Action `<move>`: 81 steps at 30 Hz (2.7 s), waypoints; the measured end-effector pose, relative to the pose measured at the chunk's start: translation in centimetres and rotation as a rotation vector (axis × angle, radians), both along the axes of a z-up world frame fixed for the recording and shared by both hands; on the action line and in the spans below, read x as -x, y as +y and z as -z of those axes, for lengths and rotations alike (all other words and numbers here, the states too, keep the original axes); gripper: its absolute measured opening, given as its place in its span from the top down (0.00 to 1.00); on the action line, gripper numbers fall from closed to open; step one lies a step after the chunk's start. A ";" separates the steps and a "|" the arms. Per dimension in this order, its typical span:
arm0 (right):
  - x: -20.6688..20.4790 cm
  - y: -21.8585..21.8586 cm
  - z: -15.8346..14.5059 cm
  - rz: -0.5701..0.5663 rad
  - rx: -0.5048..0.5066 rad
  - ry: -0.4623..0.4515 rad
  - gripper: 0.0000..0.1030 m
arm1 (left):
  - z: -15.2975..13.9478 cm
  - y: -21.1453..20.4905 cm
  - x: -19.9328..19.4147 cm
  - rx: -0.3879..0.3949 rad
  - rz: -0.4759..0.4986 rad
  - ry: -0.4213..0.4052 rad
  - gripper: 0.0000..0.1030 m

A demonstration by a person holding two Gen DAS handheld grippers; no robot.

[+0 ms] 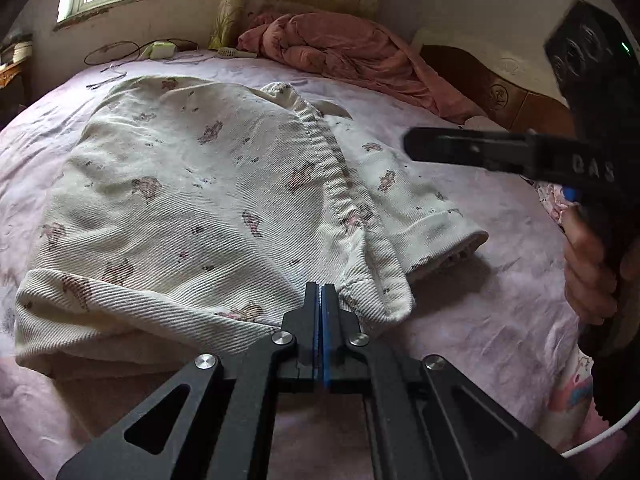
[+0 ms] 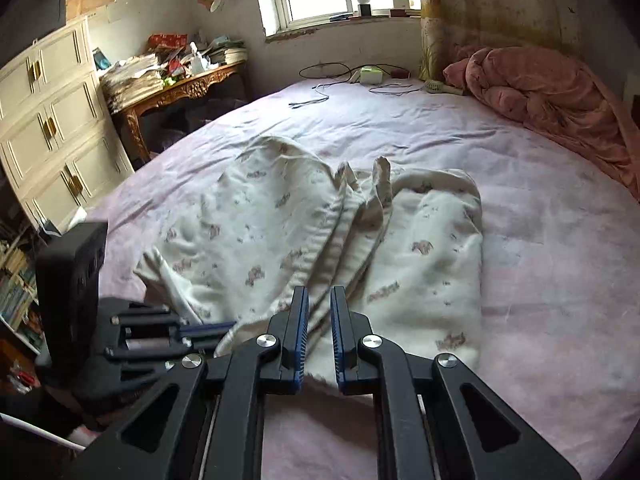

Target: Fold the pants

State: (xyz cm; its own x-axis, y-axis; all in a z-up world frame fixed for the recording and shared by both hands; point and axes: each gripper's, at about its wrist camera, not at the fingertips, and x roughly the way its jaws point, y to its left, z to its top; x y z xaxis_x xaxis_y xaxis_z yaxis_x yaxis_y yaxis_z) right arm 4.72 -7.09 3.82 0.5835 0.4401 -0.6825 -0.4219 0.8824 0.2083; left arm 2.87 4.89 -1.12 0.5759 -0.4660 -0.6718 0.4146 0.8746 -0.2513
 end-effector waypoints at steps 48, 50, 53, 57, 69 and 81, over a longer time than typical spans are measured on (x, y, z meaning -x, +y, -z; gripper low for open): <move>4.4 8.2 3.5 -0.202 0.126 -0.030 0.97 | -0.5 14.8 3.5 0.011 -0.293 0.023 0.98; 4.7 8.6 3.8 -0.238 0.172 -0.020 0.97 | -0.4 14.7 3.7 -0.003 -0.287 0.030 0.99; 4.0 9.0 5.0 -0.233 0.222 0.043 0.97 | 0.0 14.6 3.7 -0.014 -0.285 0.052 1.00; 3.7 8.6 4.0 -0.190 0.159 0.027 0.97 | 0.3 14.6 4.3 -0.015 -0.276 0.076 1.00; 4.0 7.5 1.2 -0.098 0.181 -0.049 0.92 | -3.2 12.7 -4.7 -0.053 -0.178 0.027 0.96; -2.1 5.2 5.3 0.050 0.144 0.097 0.89 | -0.2 13.4 0.7 -0.054 -0.190 0.142 0.92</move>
State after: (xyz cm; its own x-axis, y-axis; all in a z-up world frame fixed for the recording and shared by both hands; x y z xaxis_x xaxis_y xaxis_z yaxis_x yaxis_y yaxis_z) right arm 6.87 -1.90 -1.50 0.5303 0.3059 -0.7907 -0.3605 0.9255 0.1163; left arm 2.16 18.29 -0.87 0.5475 -0.3190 -0.7736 0.2048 0.9475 -0.2457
